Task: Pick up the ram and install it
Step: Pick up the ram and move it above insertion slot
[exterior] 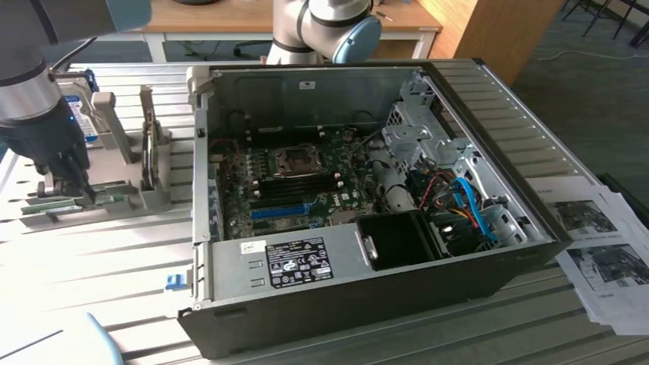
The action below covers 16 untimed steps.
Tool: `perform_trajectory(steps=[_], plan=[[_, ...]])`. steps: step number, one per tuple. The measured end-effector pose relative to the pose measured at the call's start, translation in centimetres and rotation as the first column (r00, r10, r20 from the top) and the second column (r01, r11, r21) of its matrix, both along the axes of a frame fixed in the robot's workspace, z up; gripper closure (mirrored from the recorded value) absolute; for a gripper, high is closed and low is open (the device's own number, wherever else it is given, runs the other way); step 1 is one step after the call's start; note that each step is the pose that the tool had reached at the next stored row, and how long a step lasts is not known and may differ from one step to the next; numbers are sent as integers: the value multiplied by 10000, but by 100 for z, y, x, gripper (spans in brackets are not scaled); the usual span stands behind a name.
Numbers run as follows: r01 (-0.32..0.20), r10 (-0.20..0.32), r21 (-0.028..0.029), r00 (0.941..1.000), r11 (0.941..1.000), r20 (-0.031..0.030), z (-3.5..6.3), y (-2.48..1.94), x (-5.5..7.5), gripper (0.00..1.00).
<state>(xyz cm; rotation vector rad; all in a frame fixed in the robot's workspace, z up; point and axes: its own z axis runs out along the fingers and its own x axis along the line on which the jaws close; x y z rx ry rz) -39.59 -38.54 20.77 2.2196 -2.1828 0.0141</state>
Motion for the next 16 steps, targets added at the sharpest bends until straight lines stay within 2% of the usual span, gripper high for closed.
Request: perform_trajectory(steps=[16], plan=[[0,0,0,10000,10000,0,166,0,4,88]])
